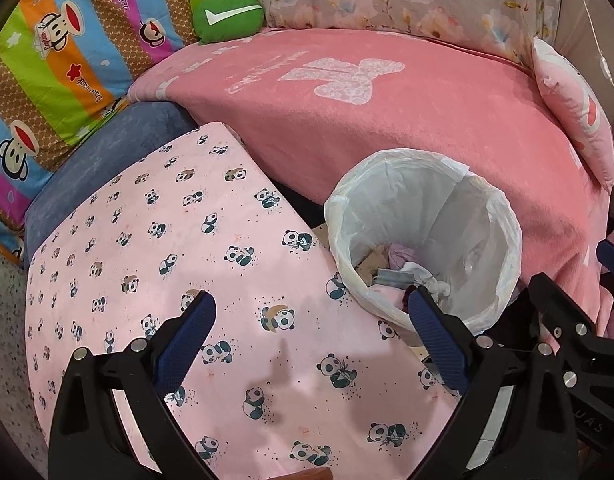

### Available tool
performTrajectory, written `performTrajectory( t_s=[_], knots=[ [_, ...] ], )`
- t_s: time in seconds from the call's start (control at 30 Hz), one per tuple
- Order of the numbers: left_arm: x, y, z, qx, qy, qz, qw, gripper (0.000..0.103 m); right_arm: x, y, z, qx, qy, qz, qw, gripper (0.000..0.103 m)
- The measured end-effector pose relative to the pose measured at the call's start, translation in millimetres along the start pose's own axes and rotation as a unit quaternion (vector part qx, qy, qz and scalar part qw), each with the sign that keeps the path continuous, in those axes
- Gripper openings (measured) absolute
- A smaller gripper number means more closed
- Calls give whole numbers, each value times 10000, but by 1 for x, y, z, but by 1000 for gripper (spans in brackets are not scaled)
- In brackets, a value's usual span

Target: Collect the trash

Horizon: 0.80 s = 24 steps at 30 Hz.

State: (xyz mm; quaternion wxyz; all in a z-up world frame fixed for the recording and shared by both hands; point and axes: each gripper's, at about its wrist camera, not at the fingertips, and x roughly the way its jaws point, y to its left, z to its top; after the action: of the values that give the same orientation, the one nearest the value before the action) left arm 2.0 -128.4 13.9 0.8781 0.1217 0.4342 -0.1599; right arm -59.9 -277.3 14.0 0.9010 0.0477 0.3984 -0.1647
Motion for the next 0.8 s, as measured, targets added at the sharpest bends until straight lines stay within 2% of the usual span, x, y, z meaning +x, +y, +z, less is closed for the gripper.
performTrajectory(
  t_s=[0.8],
  knots=[
    [3, 1, -2, -55, 73, 192, 9998, 93, 3, -1, -3, -83, 57, 12, 9999, 92]
  ],
)
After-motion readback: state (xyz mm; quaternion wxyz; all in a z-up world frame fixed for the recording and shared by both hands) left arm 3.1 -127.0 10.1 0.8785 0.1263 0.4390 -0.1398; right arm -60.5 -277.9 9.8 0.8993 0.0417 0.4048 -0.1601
